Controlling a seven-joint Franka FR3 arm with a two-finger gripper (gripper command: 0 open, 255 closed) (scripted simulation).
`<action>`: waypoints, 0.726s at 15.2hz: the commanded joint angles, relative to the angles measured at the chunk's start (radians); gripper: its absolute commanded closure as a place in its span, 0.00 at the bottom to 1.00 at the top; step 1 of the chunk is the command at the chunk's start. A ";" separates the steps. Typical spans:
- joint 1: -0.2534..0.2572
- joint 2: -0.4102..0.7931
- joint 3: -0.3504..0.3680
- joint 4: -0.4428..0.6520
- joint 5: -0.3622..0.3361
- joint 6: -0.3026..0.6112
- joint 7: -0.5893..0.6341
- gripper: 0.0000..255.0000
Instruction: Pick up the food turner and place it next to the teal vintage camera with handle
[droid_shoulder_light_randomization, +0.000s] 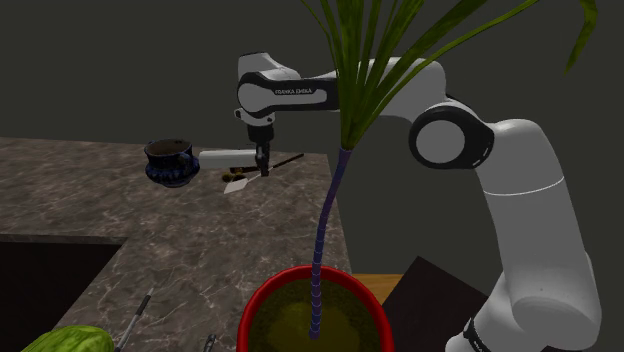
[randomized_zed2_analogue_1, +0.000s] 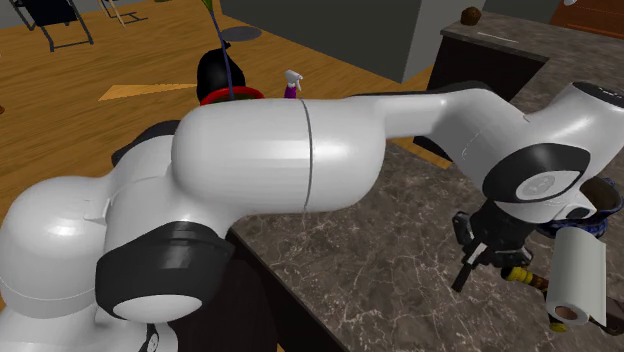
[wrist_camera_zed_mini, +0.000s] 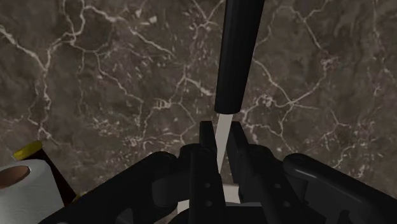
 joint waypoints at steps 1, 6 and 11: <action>-0.002 0.001 0.000 -0.026 -0.001 0.027 0.002 1.00; -0.005 0.004 -0.001 -0.088 -0.002 0.092 0.006 1.00; -0.008 0.014 -0.003 -0.139 -0.005 0.153 0.011 1.00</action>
